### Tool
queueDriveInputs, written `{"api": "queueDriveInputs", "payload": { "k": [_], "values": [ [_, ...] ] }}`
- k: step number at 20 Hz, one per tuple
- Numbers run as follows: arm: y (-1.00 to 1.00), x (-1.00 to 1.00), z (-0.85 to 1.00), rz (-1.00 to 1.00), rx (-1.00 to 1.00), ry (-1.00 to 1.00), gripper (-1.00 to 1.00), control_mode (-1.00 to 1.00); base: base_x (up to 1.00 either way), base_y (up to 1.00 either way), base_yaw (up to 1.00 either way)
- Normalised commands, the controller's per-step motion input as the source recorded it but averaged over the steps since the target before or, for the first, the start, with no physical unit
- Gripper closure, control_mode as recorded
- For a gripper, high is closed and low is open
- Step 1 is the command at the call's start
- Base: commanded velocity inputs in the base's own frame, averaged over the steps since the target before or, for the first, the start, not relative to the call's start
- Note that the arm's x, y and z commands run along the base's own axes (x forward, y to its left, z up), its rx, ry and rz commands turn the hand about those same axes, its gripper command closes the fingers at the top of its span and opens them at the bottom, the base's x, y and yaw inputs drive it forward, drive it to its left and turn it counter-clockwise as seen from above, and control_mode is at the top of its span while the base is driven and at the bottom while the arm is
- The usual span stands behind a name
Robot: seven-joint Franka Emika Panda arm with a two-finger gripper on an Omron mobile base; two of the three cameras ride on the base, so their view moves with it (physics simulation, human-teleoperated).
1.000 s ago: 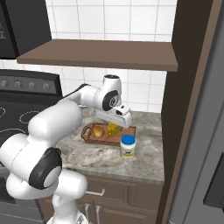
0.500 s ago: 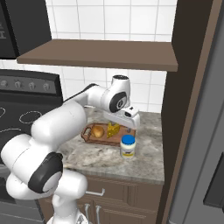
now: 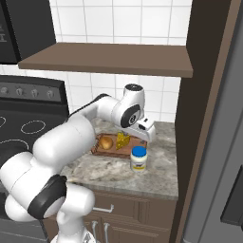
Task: Retrieve the reheated potato from the microwave, then place the potato, cheese, and condiment on the cutting board.
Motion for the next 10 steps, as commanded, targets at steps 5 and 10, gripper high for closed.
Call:
{"api": "queueDriveInputs", "payload": {
  "k": [5, 10],
  "values": [
    [-0.06, 0.0, 0.0, 0.0, 0.0, 0.01, -1.0, -1.0, 0.0, 0.0, 0.0],
    [-0.03, -0.01, 0.01, -0.01, -0.07, 0.15, -1.0, -1.0, 0.0, 0.0, 0.0]
  ]
}}
